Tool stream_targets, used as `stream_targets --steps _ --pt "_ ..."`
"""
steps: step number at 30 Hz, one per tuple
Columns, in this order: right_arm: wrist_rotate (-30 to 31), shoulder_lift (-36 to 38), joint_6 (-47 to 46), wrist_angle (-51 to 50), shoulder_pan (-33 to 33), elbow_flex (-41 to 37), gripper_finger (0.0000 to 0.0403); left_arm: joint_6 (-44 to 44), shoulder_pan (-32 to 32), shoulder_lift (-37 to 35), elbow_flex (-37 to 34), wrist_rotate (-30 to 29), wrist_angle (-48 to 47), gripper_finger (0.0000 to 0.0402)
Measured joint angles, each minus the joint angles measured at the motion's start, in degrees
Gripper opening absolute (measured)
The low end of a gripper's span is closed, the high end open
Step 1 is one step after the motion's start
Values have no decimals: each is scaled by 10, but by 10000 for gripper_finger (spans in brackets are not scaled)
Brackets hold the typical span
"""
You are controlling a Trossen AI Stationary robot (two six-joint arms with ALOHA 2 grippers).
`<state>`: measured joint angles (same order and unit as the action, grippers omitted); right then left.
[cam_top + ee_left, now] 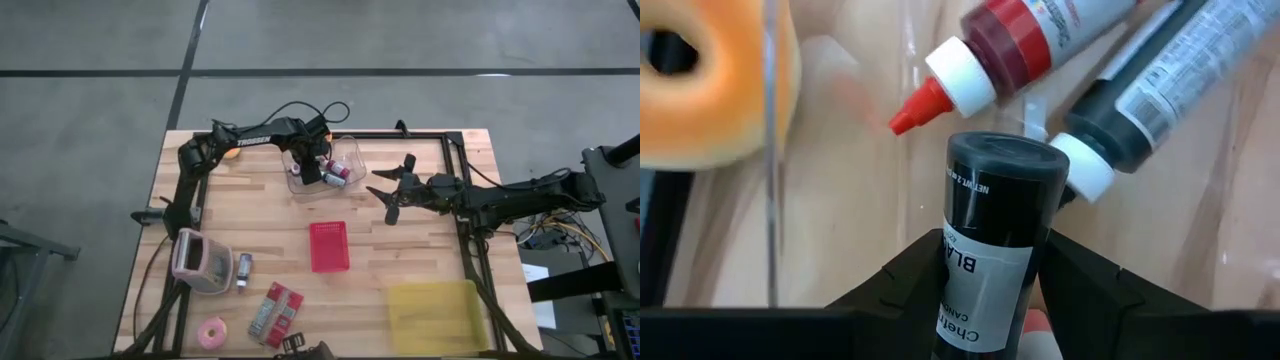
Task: Pick & Place Food Item
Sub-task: Put the black food coloring bottle into the transparent bin, then put the violet food coloring bottle into the transparent bin
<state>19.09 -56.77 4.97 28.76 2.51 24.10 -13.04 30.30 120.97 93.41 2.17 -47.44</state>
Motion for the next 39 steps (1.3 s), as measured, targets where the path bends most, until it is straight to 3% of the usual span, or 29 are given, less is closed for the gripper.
stream_targets --steps 16,29,39 --pt "0 0 1 0 0 0 215 0 2 0 -1 19 -11 155" --pt "0 0 0 0 0 0 215 0 3 0 -1 20 -11 207" --pt "0 0 0 0 0 0 215 -2 4 0 -1 20 -11 213"
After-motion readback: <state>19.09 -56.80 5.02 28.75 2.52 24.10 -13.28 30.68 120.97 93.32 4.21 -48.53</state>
